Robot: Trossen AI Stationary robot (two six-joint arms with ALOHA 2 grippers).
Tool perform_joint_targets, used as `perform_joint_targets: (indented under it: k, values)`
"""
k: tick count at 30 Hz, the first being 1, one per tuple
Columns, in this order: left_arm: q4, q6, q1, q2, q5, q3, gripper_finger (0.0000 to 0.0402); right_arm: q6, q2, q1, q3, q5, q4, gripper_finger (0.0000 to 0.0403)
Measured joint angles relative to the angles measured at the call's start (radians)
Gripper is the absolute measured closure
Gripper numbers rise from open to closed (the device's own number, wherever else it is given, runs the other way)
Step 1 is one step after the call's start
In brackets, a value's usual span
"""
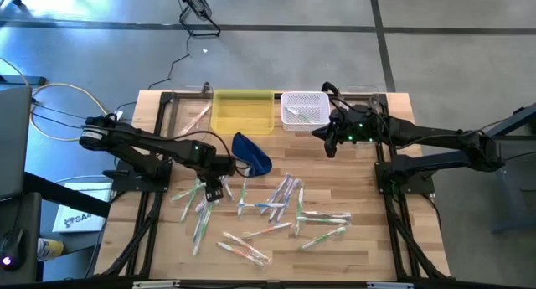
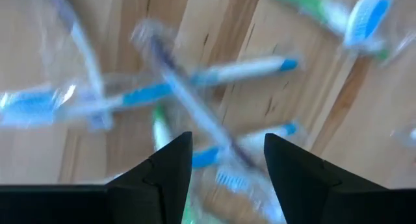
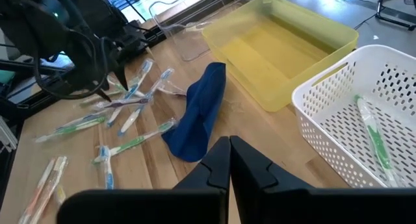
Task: Pick & Place Toothbrushes
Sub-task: Put the violet toothbrush into the right transparent bin
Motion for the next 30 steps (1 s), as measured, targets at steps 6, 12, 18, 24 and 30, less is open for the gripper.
perform_joint_targets:
  k: [6,12,18,24,30]
  values:
    - [0.103,-0.029,0.0,0.003,0.024,-0.061,0.0213,0.0,0.0,0.0,0.0,0.0,-0.001,0.0401]
    - [0.114,-0.073,0.0,0.002,0.024,-0.114,0.0213,0.0,0.0,0.0,0.0,0.0,0.001,0.0401]
    - [0.139,-0.074,0.0,0.002,0.017,-0.131,0.0213,0.0,0.0,0.0,0.0,0.0,0.001,0.0401]
    - [0.144,-0.072,0.0,0.002,-0.005,-0.131,0.0218,0.0,0.0,0.0,0.0,0.004,0.001,0.0401]
    - [0.14,-0.07,0.001,0.021,-0.012,-0.131,0.026,0.0,0.0,0.0,0.0,0.005,0.001,0.0401]
